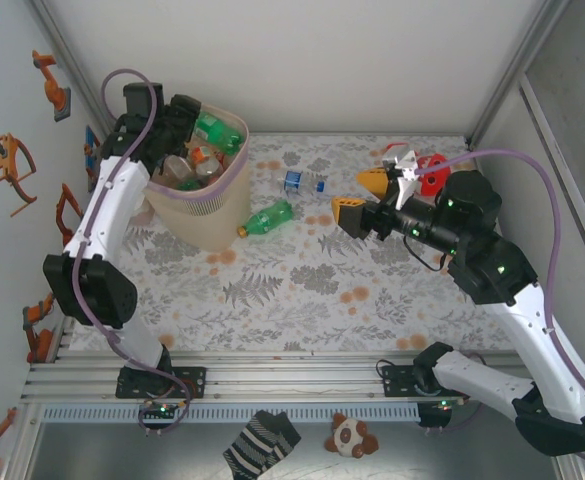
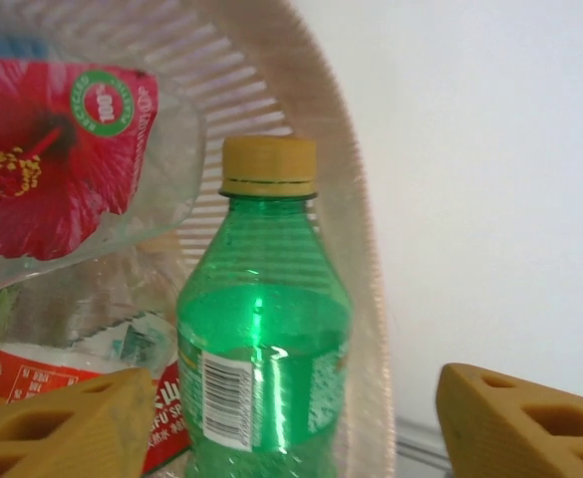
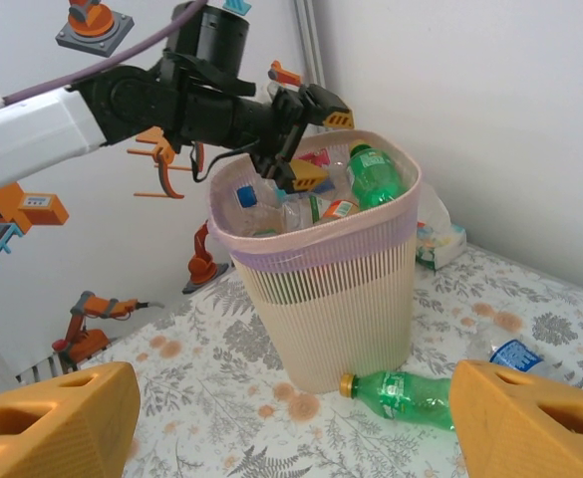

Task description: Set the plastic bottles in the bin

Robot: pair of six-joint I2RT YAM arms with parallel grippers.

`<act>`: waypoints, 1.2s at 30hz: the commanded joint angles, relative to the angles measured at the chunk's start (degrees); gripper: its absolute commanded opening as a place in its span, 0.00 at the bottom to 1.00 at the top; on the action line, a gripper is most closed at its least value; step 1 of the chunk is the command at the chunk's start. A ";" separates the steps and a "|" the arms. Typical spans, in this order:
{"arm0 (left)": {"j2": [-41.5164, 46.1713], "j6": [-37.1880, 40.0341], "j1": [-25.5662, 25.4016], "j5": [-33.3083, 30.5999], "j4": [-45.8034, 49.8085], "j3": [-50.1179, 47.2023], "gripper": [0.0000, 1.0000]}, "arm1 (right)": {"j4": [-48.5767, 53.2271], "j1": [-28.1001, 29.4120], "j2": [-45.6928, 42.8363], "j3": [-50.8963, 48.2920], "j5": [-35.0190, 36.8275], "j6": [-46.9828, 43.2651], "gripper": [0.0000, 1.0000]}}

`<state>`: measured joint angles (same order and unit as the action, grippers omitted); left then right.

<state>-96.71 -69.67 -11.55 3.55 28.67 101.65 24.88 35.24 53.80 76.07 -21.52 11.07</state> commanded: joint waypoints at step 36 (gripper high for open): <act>-7.29 3.74 0.83 15.08 -9.70 -0.49 0.06 | 0.19 0.44 0.20 -0.36 3.09 0.42 0.80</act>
<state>-104.73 -66.00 -10.68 17.63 17.52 102.72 25.10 35.24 53.87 75.31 -20.47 11.09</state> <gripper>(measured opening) 0.057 0.801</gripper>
